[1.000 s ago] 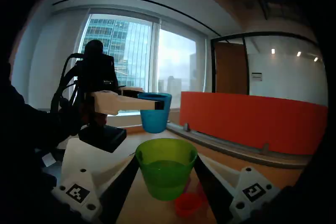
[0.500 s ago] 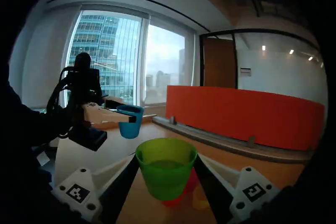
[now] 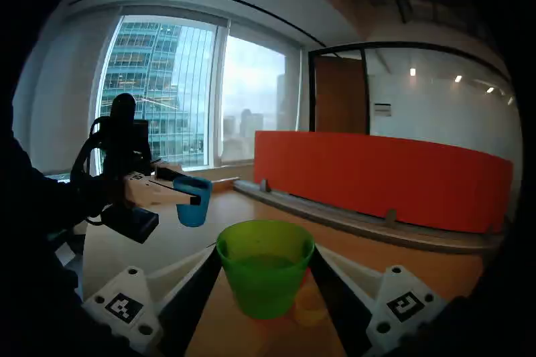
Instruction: Pour water
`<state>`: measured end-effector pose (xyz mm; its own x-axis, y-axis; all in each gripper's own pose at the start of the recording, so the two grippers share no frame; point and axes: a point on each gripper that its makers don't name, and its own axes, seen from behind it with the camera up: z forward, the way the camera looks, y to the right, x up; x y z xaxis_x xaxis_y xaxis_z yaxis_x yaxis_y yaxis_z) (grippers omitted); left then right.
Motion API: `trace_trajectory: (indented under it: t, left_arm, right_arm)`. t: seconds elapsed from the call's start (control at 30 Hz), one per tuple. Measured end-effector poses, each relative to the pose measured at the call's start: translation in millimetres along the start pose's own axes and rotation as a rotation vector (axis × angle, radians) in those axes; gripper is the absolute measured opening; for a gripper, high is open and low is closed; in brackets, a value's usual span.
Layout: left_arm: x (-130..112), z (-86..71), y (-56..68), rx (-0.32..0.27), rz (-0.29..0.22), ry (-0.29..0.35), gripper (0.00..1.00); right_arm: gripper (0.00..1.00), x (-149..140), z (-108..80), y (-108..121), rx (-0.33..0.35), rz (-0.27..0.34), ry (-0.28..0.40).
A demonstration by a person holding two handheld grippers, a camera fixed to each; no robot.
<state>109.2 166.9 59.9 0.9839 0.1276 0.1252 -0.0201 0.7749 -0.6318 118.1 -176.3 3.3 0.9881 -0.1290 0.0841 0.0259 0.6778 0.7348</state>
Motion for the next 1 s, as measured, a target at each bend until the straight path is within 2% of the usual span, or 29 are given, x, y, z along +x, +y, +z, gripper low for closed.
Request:
trace_trajectory:
  t: [0.3, 0.57, 1.0]
  left_arm:
    - [-25.4, 3.5, -1.2, -0.008, 0.009, -0.068, 0.89]
    - [-57.6, 10.1, 4.9, -0.042, 0.016, -0.170, 0.89]
    - [-107.0, 19.2, 6.2, -0.071, 0.055, -0.324, 0.89]
  right_arm:
    - [0.91, -21.8, -0.9, 0.9, 0.016, -0.004, -0.066]
    - [0.91, -41.5, -2.8, 4.4, 0.026, -0.006, -0.136]
    - [0.91, -83.9, 0.4, 7.9, 0.054, -0.021, -0.261]
